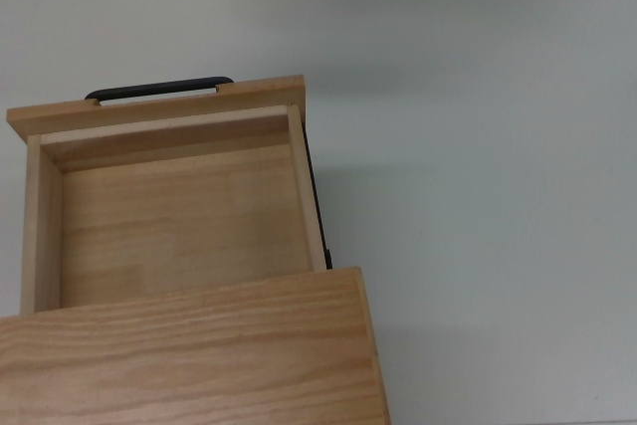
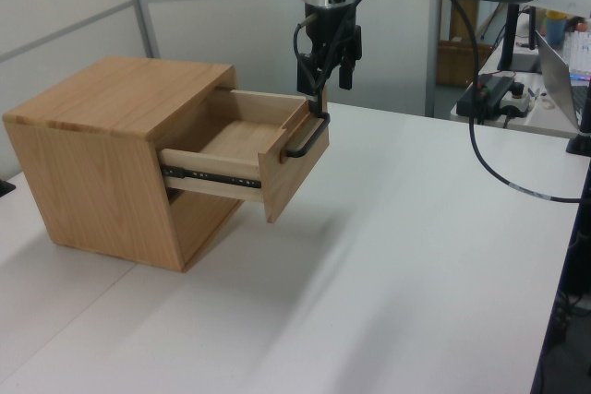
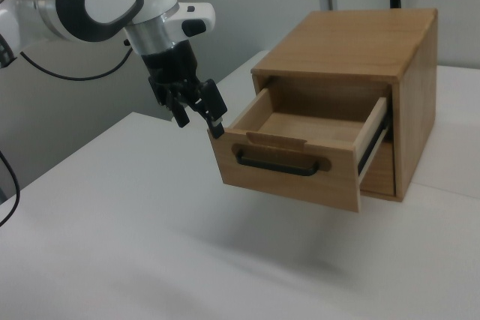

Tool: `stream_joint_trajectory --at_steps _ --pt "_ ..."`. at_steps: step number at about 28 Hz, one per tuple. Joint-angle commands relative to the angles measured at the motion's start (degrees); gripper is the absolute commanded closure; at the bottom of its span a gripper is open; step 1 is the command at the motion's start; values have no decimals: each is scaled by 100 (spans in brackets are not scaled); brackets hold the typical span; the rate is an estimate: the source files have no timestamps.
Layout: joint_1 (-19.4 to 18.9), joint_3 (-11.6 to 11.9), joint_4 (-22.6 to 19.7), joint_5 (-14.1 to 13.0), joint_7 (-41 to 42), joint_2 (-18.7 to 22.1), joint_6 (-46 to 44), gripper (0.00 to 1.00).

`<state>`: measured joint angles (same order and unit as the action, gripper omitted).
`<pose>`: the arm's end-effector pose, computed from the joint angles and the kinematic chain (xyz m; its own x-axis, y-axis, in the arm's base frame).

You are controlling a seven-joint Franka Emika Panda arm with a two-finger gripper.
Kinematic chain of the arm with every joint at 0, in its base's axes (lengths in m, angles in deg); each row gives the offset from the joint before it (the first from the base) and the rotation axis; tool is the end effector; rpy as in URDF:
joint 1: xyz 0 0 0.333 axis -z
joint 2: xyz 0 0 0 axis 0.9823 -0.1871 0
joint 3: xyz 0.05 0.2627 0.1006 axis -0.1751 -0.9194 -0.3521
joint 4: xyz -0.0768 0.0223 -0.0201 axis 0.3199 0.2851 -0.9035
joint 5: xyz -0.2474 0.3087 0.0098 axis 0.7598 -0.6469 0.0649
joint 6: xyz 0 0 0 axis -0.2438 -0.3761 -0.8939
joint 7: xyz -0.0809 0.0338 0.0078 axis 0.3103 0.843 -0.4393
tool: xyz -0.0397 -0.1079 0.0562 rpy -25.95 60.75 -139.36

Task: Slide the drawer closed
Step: 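Lower the gripper down in front of the open drawer's front panel, then push the drawer front with the gripper into the wooden cabinet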

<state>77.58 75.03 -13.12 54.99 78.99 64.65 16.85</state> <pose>0.5765 0.0069 0.6285 0.9951 -0.0281 0.0948 -0.0335 -0.9979 0.0557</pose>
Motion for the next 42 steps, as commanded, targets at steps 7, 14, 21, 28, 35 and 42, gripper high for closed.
stream_joint_trajectory --at_steps 7,14,21,28,35,42 --pt "-20 11 -96 3 555 96 -148 100" --pt "-12 28 -122 3 520 17 -148 100" --pt "85 37 -149 55 494 -308 -122 100" --pt "191 37 -140 134 520 -704 -69 100" --pt "191 37 -131 196 529 -880 -52 100" --pt "191 37 -149 187 511 -1046 641 100"
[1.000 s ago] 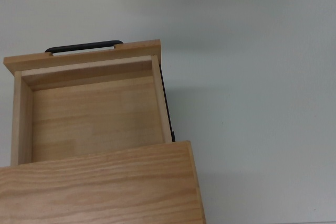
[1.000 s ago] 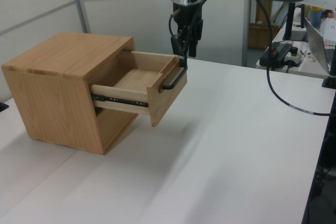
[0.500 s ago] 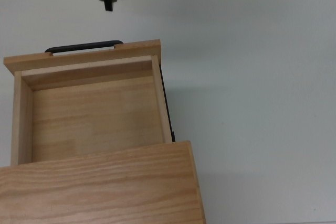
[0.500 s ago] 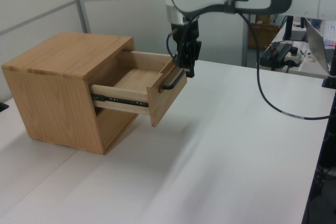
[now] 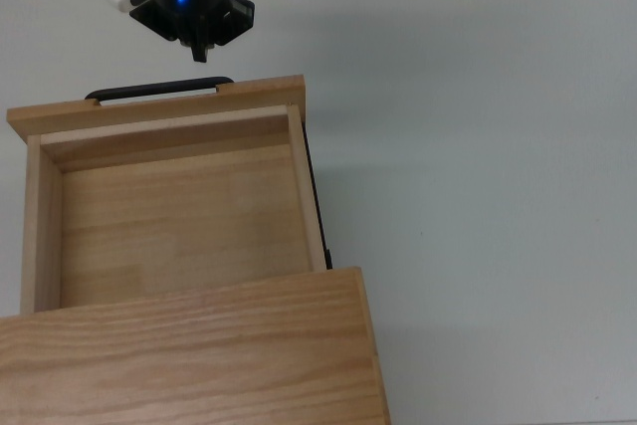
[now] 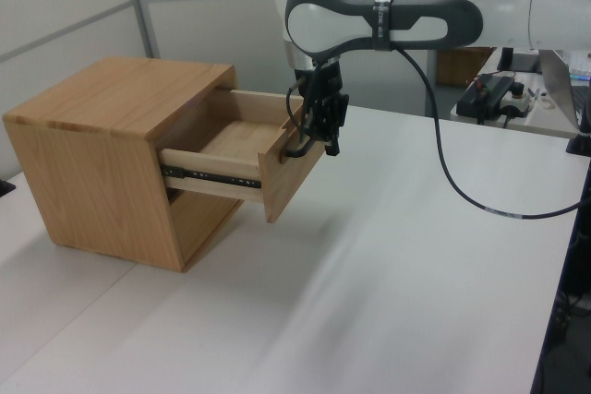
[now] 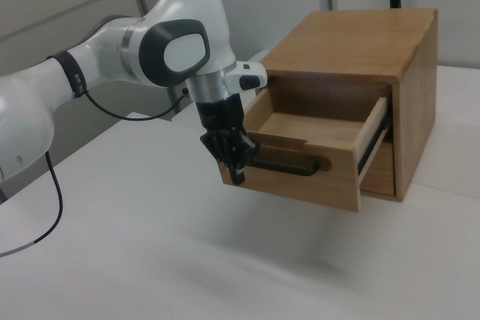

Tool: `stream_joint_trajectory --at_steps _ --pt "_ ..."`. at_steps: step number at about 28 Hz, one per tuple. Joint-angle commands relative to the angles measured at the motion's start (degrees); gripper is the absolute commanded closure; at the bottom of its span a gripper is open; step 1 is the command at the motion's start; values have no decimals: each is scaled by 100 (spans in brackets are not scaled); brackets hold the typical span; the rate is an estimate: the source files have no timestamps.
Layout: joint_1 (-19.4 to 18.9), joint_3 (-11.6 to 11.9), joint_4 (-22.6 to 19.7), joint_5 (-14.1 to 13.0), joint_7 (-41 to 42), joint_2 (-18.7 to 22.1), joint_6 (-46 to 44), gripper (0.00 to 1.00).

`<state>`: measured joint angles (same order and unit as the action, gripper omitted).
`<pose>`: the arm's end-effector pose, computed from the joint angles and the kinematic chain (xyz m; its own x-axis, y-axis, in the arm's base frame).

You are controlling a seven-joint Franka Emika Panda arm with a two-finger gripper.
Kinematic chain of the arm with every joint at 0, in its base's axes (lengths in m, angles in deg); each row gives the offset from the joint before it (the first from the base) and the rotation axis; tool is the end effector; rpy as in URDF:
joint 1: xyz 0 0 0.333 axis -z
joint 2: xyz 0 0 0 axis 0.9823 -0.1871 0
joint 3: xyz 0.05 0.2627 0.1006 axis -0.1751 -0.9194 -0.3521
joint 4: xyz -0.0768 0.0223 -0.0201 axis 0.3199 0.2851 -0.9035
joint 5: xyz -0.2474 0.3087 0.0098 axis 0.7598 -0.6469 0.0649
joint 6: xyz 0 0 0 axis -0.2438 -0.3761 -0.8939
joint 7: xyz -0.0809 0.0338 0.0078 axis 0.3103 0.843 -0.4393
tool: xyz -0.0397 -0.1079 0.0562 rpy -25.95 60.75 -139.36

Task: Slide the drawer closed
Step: 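Push the drawer front with the gripper into the wooden cabinet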

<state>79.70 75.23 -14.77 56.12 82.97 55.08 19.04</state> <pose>0.6206 -0.0191 0.5182 0.9977 0.0030 -0.0671 0.0084 -0.9967 0.0807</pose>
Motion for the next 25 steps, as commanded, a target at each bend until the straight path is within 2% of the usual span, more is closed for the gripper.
stream_joint_trajectory --at_steps 1,15,25 --pt "-21 9 17 74 114 -99 510 100" --pt "-21 0 8 -31 105 -354 1907 100" --pt "-39 -27 -124 -58 105 -837 4482 100"
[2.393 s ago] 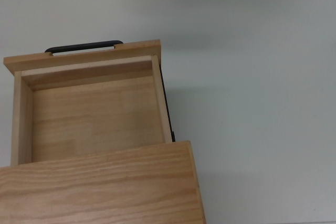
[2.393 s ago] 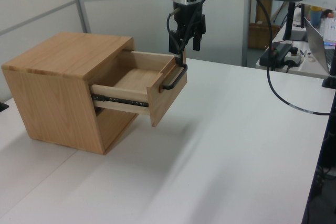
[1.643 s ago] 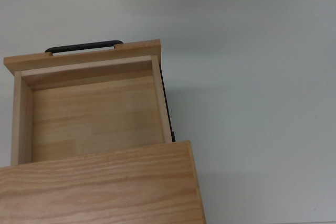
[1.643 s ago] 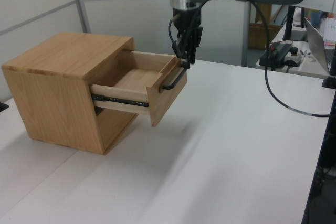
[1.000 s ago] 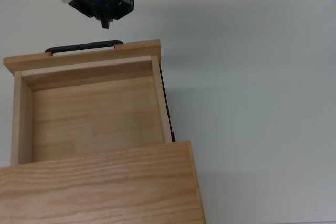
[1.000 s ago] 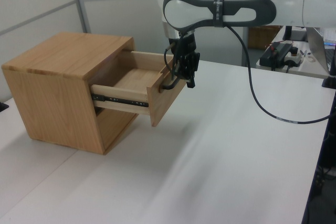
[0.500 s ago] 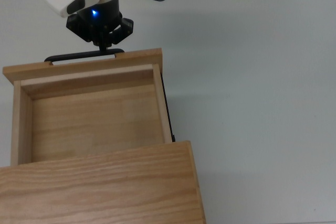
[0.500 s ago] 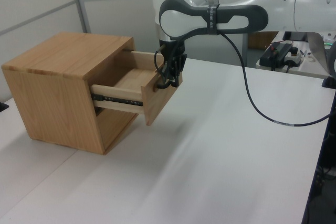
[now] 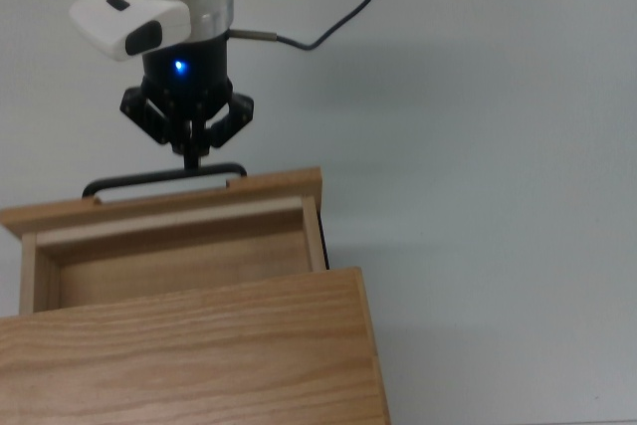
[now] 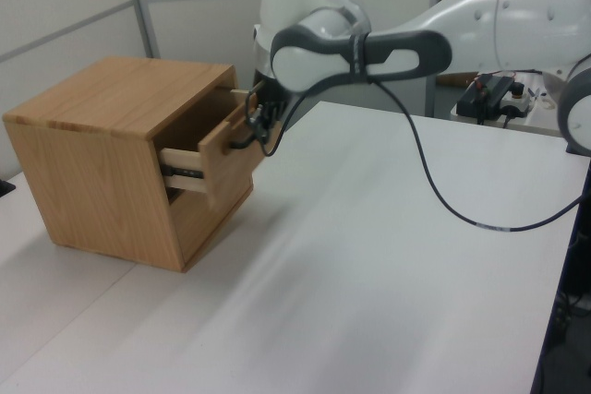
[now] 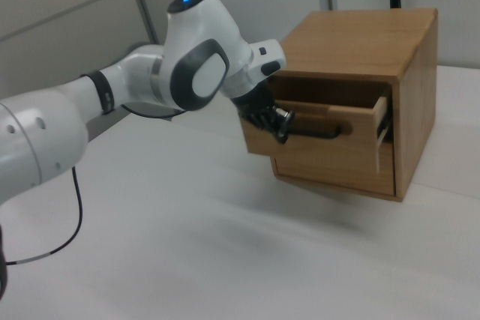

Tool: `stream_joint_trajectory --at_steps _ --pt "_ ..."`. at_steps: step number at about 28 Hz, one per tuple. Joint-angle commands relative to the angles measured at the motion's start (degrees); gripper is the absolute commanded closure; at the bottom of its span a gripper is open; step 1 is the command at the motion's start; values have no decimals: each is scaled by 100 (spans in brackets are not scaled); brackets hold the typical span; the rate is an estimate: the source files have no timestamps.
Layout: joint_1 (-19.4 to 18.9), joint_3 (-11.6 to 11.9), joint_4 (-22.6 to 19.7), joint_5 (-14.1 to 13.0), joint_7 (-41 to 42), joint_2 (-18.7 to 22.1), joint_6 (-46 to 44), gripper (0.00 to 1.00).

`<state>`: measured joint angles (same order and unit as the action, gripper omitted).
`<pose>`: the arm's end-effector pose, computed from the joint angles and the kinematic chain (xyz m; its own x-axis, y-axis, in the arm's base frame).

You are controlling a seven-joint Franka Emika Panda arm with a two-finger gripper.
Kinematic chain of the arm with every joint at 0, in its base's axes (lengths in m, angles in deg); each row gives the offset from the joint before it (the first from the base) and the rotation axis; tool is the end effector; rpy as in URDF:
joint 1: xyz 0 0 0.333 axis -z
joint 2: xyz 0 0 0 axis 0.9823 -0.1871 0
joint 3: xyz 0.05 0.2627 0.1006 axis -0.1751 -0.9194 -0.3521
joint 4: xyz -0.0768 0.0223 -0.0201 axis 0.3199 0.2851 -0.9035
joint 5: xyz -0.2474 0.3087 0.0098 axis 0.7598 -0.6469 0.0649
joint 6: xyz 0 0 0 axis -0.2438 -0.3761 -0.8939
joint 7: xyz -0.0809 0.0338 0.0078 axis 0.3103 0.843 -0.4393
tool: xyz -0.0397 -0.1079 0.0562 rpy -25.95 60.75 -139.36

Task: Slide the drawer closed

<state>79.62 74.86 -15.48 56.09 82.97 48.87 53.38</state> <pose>0.7048 -0.0094 0.5042 0.9157 0.0565 0.3980 0.0240 -0.9960 0.0861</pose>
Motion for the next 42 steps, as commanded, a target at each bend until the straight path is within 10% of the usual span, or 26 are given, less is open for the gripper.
stream_joint_trajectory --at_steps 1,10,19,42 --pt "-32 -7 -53 -55 105 -260 1250 100" --pt "-41 -16 -246 -55 114 -699 3492 100" --pt "-49 -16 -247 -55 122 -727 3635 100" --pt "-58 -42 175 -397 105 1014 -2173 100"
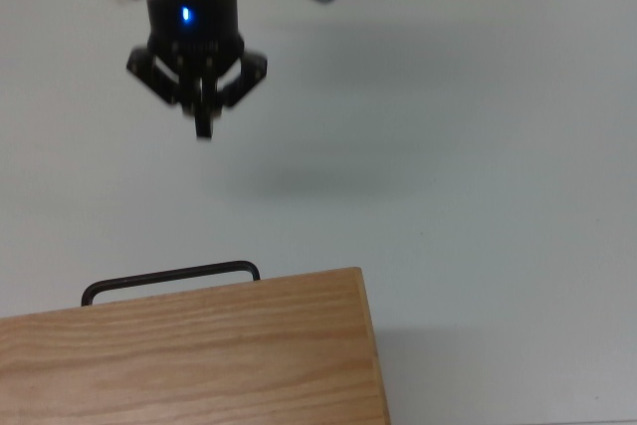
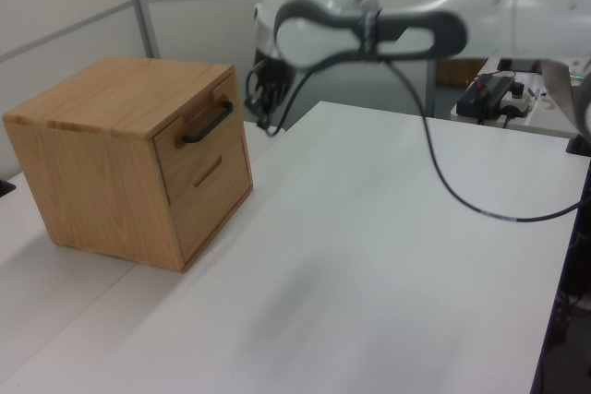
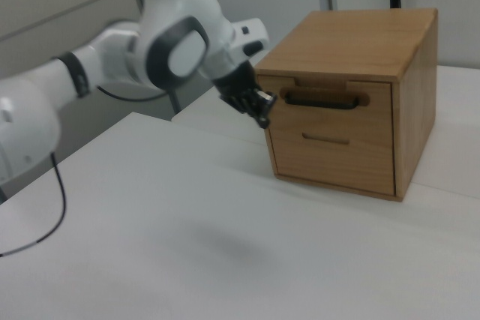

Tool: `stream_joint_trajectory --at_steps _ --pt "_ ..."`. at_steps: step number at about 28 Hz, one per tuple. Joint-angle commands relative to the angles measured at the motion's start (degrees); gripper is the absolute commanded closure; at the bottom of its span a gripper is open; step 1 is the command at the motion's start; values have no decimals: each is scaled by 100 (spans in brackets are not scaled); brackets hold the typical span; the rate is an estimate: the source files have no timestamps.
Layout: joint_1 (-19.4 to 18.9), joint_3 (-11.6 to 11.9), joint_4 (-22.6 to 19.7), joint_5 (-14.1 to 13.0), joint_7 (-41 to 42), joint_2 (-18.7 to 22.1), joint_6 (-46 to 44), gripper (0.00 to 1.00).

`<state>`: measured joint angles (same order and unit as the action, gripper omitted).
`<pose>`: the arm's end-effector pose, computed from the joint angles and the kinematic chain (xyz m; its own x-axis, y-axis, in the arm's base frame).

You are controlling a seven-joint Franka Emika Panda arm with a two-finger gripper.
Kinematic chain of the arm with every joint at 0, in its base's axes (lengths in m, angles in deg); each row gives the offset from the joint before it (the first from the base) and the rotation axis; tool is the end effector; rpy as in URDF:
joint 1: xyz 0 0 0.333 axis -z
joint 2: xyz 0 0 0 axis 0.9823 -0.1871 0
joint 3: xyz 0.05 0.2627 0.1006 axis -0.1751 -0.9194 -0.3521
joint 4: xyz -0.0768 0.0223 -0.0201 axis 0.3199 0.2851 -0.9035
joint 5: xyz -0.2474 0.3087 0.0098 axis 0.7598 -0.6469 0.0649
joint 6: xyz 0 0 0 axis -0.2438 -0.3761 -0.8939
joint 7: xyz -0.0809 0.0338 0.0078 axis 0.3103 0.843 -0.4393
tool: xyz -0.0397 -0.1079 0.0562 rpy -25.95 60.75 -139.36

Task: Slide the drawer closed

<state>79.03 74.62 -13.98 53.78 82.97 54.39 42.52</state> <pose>0.6706 0.0015 0.5596 0.9403 0.0406 0.3379 0.0270 -0.9986 0.0448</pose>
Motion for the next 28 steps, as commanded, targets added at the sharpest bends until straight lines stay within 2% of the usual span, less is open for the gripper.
stream_joint_trajectory --at_steps 1,9,14,15,16,17,19,28 --pt "1 -18 34 -148 96 506 -1342 100" --pt "1 35 43 -131 -62 997 -2986 100" --pt "1 43 43 -131 -54 1174 -3155 98" --pt "1 43 43 -131 -71 1183 -3155 94" --pt "1 43 34 -122 -80 1183 -3155 81" --pt "10 52 43 -96 -89 1183 -3155 57" --pt "10 61 34 -61 -106 1183 -3147 0" --pt "36 70 43 36 -98 1183 -3120 0"
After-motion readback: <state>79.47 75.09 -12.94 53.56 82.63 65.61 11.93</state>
